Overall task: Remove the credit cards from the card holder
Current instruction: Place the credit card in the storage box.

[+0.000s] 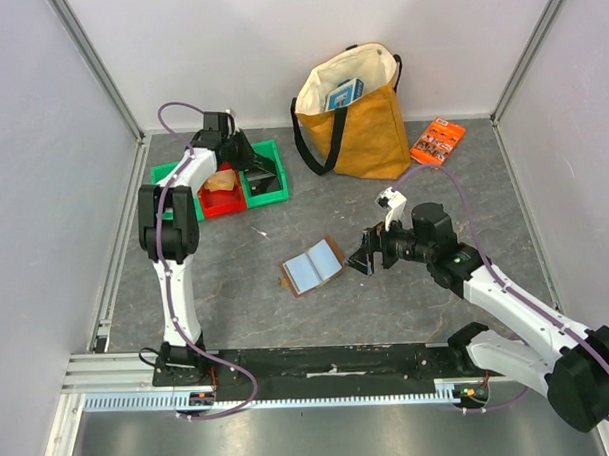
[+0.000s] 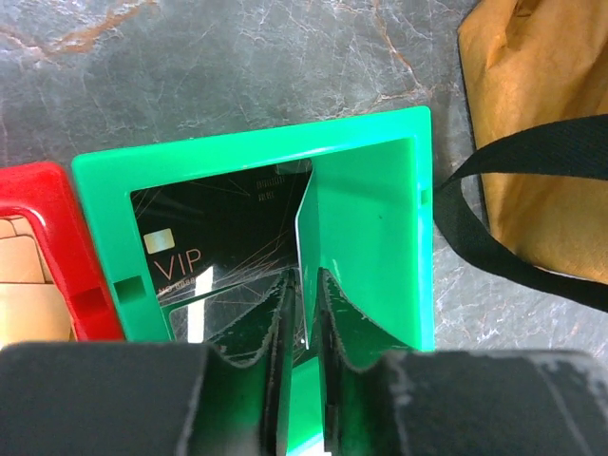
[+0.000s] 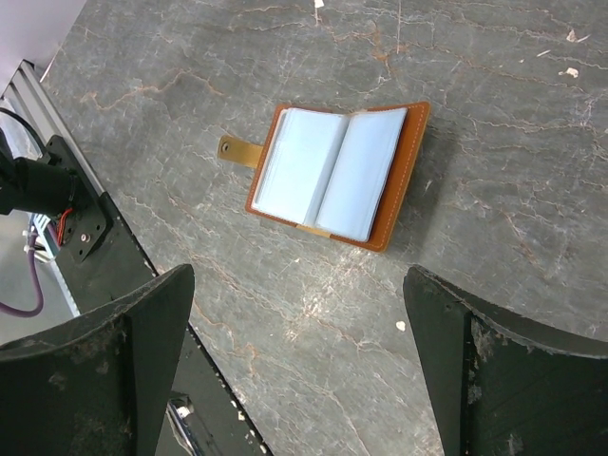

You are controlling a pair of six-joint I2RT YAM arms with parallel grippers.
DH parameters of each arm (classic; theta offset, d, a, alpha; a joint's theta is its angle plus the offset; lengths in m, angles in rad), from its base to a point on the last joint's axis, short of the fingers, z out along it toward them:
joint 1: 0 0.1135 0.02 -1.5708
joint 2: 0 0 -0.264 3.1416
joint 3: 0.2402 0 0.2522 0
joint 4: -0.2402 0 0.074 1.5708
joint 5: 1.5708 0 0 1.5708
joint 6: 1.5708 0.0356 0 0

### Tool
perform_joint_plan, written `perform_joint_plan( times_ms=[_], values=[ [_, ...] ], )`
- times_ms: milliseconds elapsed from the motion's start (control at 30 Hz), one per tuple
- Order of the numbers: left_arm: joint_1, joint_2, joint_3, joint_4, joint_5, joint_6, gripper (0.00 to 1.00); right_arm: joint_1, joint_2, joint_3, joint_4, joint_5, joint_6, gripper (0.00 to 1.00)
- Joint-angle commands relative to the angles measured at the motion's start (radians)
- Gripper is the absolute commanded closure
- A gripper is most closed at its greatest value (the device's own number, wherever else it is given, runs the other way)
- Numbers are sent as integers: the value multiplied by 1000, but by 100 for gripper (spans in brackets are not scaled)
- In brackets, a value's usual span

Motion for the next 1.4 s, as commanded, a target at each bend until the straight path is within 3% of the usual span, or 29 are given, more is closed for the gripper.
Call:
perform_joint_plan(
  times_ms=[0,233,433,633,867,1133,1233,1367],
  values=[
    [3,-4,66,-12,-14,8,72,-5,-18,13,-13,27,-16,2],
    [-2,-129,60,-63,-83,55,32,-3,16,15,-41,53,-16,2],
    [-23,-302,-9,-91,-100,74,24,-2,63,41,-39,56,-8,2],
    [-119,-553,-198,-146,-135,69,21,3,105,59,-13,54,4,3],
    [-279,-906,-656,-83,-134,8,21,101,183,94,42,105,9,8],
    [-400,-1164,-1061,-8,-166,-105,25,256,309,162,71,212,5,18],
    [-399,-1181,-1071,47,-246,-142,28,265,327,165,86,234,22,19],
    [-348,-1057,-895,81,-306,-112,37,267,312,147,88,251,28,19]
  ],
)
